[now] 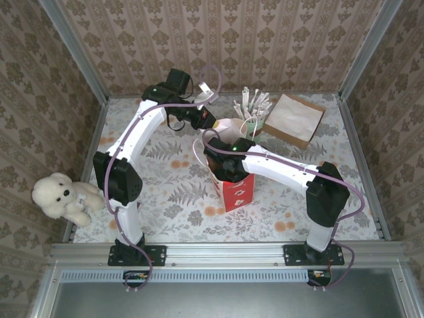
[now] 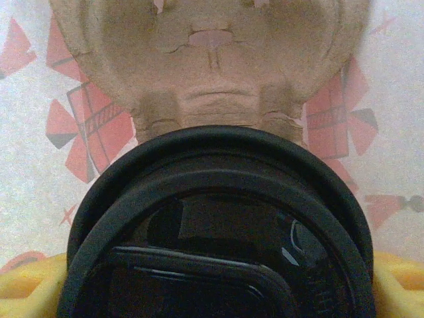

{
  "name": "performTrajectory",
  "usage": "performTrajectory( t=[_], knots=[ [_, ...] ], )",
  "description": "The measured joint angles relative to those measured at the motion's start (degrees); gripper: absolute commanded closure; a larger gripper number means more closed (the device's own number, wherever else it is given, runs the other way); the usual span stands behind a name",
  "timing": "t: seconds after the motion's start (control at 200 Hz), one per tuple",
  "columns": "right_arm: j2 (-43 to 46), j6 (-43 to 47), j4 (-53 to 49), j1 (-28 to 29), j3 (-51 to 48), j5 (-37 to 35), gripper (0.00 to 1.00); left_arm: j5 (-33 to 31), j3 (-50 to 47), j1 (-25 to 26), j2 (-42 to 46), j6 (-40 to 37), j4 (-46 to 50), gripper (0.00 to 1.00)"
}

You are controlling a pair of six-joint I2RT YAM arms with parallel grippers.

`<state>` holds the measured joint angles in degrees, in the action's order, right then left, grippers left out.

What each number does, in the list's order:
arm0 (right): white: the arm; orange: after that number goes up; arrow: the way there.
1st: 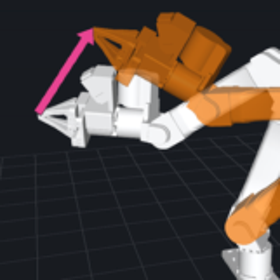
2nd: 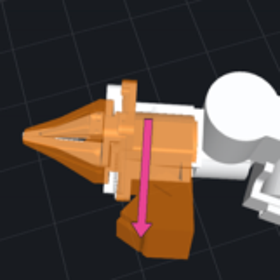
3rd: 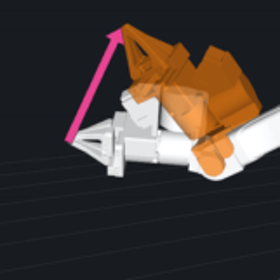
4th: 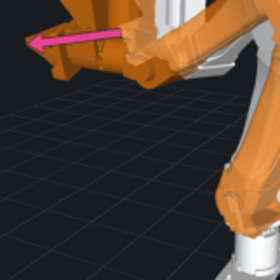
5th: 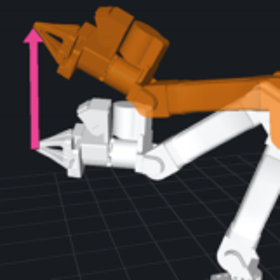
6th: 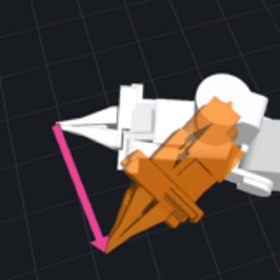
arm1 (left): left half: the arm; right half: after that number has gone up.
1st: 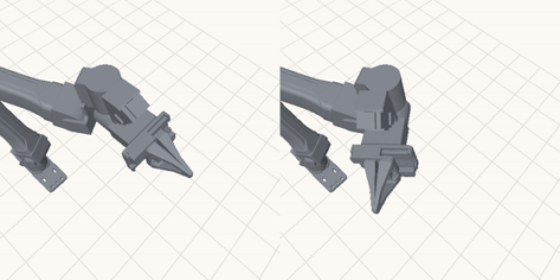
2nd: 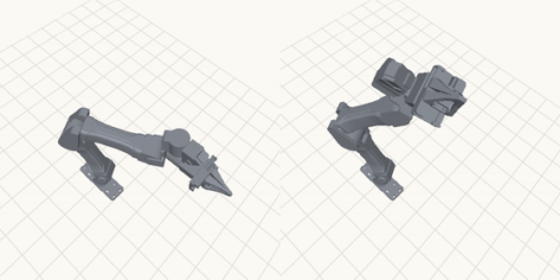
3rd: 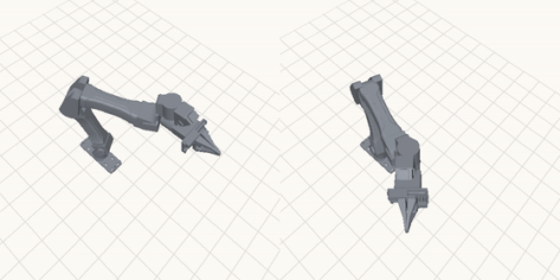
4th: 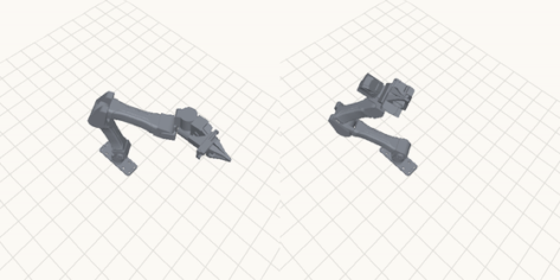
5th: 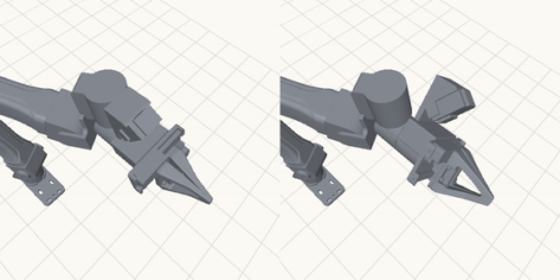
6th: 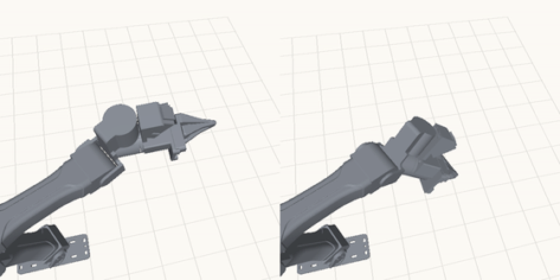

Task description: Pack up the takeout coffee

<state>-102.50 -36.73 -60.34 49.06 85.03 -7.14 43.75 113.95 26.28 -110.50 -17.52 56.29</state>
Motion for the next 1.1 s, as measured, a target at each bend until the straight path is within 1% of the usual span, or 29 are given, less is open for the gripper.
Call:
performTrajectory(
  t=[0.63, 1.1],
  knots=[
    [-1.3, -1.0, -1.7, 0.0, 1.5, 0.2, 0.52, 0.0, -0.2, -0.5, 0.0, 0.9, -0.1, 1.00],
    [-3.1, -1.2, -4.2, 0.0, 3.7, 0.7, 0.53, 0.0, -0.2, -0.5, 0.0, 1.1, -0.1, 1.00]
  ],
)
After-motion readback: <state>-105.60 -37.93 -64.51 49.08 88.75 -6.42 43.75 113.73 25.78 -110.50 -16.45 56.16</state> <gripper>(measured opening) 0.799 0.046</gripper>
